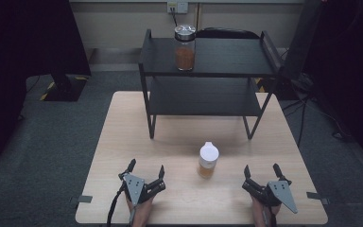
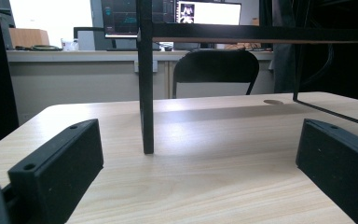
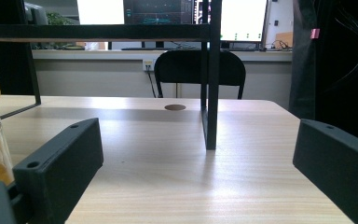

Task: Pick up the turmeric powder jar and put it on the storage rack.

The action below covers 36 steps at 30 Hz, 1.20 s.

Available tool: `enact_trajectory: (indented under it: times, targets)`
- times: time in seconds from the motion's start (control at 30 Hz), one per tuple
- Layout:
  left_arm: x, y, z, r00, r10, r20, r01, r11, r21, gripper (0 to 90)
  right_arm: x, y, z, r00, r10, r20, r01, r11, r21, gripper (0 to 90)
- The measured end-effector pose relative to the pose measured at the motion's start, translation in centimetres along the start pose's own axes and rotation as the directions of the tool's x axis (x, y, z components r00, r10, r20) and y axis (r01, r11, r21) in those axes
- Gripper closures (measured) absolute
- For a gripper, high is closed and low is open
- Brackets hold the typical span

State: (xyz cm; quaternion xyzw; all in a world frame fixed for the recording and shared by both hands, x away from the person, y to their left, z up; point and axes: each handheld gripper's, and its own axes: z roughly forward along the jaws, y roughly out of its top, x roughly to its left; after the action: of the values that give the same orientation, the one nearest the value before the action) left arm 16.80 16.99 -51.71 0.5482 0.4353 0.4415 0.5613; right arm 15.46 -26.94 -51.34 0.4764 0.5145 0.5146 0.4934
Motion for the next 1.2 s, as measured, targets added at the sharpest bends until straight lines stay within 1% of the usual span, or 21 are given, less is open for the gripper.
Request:
enact_trajectory:
  times: [0.33,0.57,0.93,1.03,1.1,1.17,1.2]
  targets:
    - [0.00,-0.01,0.00,1.0000,0.000,0.000,0.000,1.0000,-0.001,0.1,-0.03,-0.02,-0.01,1.0000,-0.001,-0.002,0.001,1.000,-0.001,0.1]
    - [-0.34,-0.01,0.06,0.9998,0.001,-0.018,-0.001,1.0000,0.000,0.1,-0.01,0.01,0.01,1.0000,-0.004,-0.002,0.004,1.000,0.001,0.1]
    - [-0.39,0.00,0.06,0.9998,0.000,-0.021,0.000,1.0000,0.000,0.3,-0.06,-0.06,-0.06,1.0000,-0.003,-0.006,0.003,1.000,-0.004,0.1]
    - [-0.41,0.00,0.07,0.9997,0.000,-0.023,0.000,1.0000,0.000,0.3,0.01,-0.12,-0.11,1.0000,0.003,0.002,-0.003,1.000,-0.007,0.1]
    - [-0.42,0.00,0.06,0.9997,0.000,-0.024,0.000,1.0000,0.000,0.2,-0.07,-0.05,-0.10,1.0000,0.006,-0.003,-0.006,1.000,-0.003,0.1]
    - [-0.41,0.01,0.05,0.9997,-0.001,-0.024,0.001,1.0000,0.000,0.2,-0.22,0.12,-0.20,0.9997,0.025,-0.008,-0.025,1.000,-0.004,0.2]
    - [-0.41,0.00,0.06,0.9997,-0.001,-0.023,0.001,1.0000,-0.001,0.2,-0.34,0.20,-0.29,0.9992,0.038,-0.009,-0.038,0.999,-0.015,0.2]
